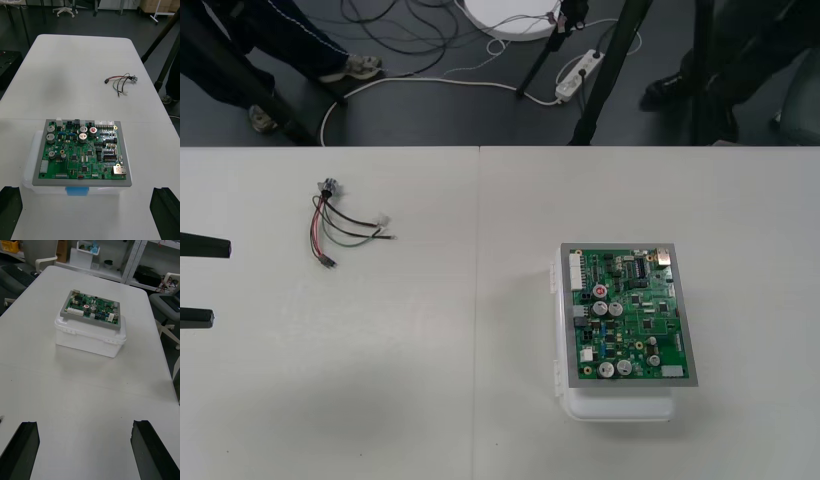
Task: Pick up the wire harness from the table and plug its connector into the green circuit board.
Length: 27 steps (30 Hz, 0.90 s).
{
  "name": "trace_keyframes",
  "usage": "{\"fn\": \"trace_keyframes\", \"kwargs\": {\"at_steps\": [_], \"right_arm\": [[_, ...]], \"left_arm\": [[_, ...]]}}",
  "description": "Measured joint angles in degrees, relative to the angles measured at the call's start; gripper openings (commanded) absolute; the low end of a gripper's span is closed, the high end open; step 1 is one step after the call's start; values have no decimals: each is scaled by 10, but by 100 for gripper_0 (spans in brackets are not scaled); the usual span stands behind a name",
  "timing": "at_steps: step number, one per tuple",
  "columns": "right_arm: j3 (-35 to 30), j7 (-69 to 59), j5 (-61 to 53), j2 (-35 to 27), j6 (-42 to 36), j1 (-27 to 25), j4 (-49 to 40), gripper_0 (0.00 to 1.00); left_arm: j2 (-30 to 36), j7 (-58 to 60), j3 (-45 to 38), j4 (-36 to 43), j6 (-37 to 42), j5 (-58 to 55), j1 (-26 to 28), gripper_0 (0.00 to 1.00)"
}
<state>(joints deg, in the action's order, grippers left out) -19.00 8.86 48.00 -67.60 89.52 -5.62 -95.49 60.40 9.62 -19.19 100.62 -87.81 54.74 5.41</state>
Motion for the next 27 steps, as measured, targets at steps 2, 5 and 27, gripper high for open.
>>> {"fn": "trace_keyframes", "kwargs": {"at_steps": [2, 5, 27], "right_arm": [[0, 0, 0, 0, 0, 0, 0, 100], [0, 0, 0, 0, 0, 0, 0, 100], [0, 0, 0, 0, 0, 0, 0, 100]], "left_arm": [[0, 0, 0, 0, 0, 0, 0, 72], [0, 0, 0, 0, 0, 0, 0, 72], [0, 0, 0, 0, 0, 0, 0, 72]]}}
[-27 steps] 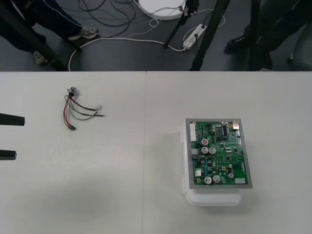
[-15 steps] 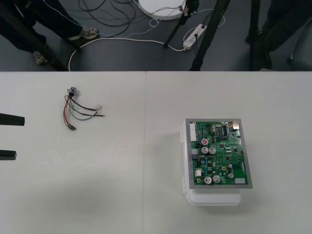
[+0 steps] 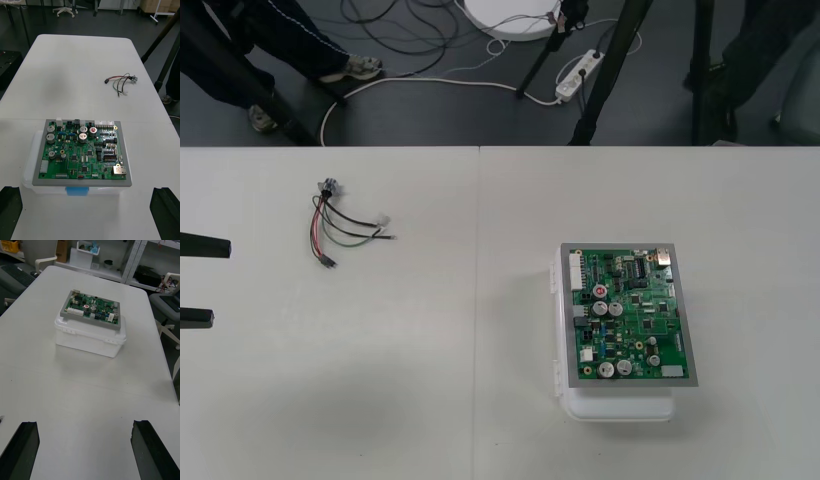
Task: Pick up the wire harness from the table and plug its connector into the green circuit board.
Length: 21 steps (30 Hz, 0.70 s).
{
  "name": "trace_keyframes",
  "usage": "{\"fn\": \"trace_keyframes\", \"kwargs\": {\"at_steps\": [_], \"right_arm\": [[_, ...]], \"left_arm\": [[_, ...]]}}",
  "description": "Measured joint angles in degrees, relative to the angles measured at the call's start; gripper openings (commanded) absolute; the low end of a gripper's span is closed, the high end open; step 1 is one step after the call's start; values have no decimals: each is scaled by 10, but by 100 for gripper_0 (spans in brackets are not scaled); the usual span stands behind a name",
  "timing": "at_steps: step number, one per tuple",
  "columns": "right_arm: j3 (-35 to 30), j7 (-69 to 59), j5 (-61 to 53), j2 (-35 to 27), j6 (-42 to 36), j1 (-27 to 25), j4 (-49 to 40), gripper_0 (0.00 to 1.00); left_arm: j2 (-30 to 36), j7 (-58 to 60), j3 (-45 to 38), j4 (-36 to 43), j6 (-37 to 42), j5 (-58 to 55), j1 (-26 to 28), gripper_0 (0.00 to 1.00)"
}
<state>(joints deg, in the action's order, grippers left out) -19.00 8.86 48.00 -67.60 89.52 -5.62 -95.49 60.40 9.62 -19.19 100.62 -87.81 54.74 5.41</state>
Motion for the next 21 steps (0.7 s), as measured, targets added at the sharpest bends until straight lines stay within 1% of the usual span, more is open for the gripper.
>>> {"fn": "trace_keyframes", "kwargs": {"at_steps": [21], "right_arm": [[0, 0, 0, 0, 0, 0, 0, 100]], "left_arm": [[0, 0, 0, 0, 0, 0, 0, 72]]}}
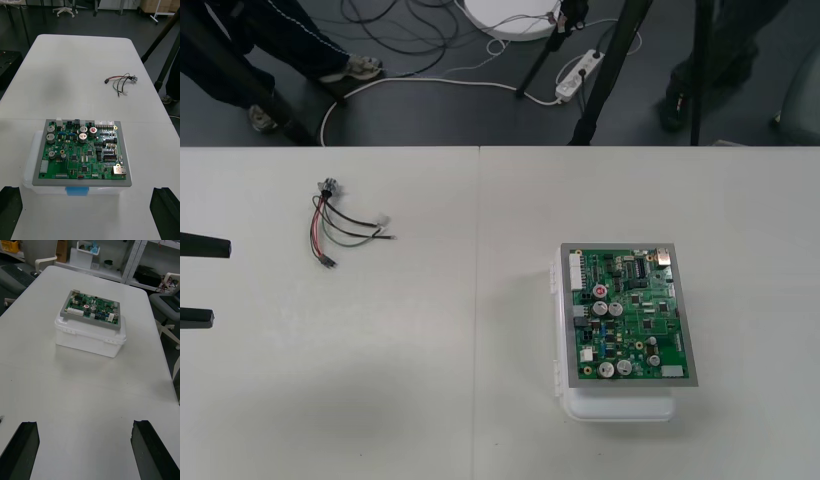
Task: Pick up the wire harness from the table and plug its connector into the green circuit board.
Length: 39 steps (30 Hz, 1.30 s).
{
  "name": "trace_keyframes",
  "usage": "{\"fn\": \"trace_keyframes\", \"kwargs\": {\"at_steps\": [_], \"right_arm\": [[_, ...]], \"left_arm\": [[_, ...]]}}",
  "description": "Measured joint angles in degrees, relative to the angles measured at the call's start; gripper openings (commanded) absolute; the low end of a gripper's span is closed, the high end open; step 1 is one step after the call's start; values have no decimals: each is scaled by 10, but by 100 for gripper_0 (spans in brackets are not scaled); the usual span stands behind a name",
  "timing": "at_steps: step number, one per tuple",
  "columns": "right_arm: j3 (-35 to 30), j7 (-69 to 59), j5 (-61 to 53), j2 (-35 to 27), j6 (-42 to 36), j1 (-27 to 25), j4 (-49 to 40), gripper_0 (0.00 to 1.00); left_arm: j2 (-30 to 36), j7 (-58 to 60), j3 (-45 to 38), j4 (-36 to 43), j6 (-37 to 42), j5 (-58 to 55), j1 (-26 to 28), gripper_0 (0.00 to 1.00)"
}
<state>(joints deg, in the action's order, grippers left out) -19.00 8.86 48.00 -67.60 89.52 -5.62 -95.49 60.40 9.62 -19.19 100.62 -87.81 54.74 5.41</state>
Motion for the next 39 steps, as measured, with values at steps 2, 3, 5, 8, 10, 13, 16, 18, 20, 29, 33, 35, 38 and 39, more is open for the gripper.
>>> {"fn": "trace_keyframes", "kwargs": {"at_steps": [2, 3, 5, 8, 10, 13, 16, 18, 20, 29, 33, 35, 38, 39], "right_arm": [[0, 0, 0, 0, 0, 0, 0, 100], [0, 0, 0, 0, 0, 0, 0, 100], [0, 0, 0, 0, 0, 0, 0, 100], [0, 0, 0, 0, 0, 0, 0, 100], [0, 0, 0, 0, 0, 0, 0, 100], [0, 0, 0, 0, 0, 0, 0, 100], [0, 0, 0, 0, 0, 0, 0, 100], [0, 0, 0, 0, 0, 0, 0, 100], [0, 0, 0, 1, 0, 0, 0, 100], [1, 0, 0, 1, 0, 0, -1, 100], [1, 0, 0, 1, 0, 0, -1, 100], [1, 0, 0, 1, 0, 0, -1, 100], [1, 0, 0, 1, 0, 0, -1, 100], [1, 0, 0, 1, 0, 0, -1, 100]], "left_arm": [[0, 0, 0, 0, 0, 0, 0, 72], [0, 0, 0, 0, 0, 0, 0, 72], [0, 0, 0, 0, 0, 0, 0, 72], [0, 0, 0, 0, 0, 0, 0, 72], [0, 0, 0, 0, 0, 0, 0, 72], [0, 0, 0, 0, 0, 0, 0, 72], [0, 0, 0, 0, 0, 0, 0, 72], [-7, -1, 2, -2, 0, 4, 3, 72], [-24, -11, 4, -6, 0, 9, 9, 73], [-69, -109, 32, -58, 0, 11, 13, 72], [-69, -109, 33, -58, 0, 43, 6, 72], [-69, -109, 33, -58, 0, 64, -3, 72], [-69, -109, 33, -58, 0, 96, -20, 72], [-67, -109, 33, -58, 0, 108, -27, 72]]}}
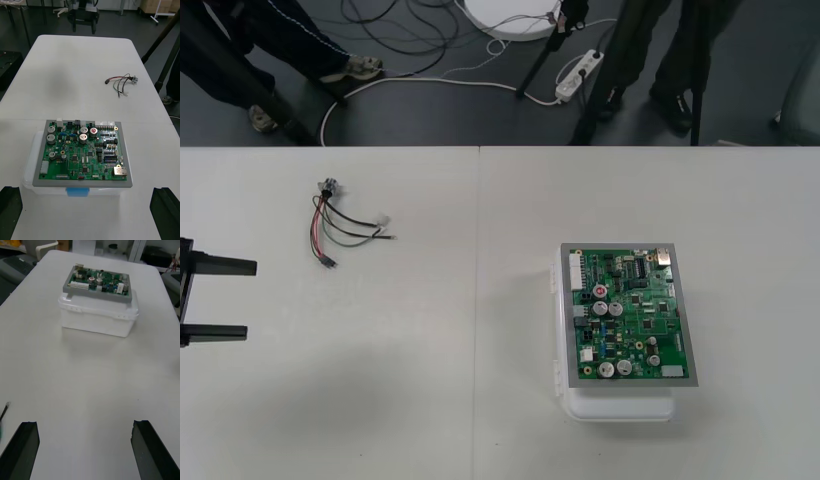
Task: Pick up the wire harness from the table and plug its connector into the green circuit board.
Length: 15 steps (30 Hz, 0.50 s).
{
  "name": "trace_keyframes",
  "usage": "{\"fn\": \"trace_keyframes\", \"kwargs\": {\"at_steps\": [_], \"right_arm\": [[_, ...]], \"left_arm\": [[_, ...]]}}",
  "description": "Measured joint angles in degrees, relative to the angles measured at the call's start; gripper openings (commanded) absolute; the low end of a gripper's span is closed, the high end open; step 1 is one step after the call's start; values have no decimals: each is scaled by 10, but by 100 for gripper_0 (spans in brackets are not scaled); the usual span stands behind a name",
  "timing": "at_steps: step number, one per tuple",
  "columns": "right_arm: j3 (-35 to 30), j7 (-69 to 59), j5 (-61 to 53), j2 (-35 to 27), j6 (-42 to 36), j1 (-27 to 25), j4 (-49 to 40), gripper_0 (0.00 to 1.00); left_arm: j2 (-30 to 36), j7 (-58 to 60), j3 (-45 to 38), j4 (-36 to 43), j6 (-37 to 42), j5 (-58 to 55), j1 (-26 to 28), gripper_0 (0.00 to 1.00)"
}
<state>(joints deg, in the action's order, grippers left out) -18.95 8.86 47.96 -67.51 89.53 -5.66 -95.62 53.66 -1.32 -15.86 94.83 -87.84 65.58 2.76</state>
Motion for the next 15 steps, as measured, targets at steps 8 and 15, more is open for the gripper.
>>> {"fn": "trace_keyframes", "kwargs": {"at_steps": [8, 15], "right_arm": [[0, 0, 0, 0, 0, 0, 0, 100], [0, 0, 0, 0, 0, 0, 0, 100]], "left_arm": [[32, -1, 1, 0, 0, 91, -50, 72], [89, -47, 54, 0, 12, 140, -83, 72]]}}
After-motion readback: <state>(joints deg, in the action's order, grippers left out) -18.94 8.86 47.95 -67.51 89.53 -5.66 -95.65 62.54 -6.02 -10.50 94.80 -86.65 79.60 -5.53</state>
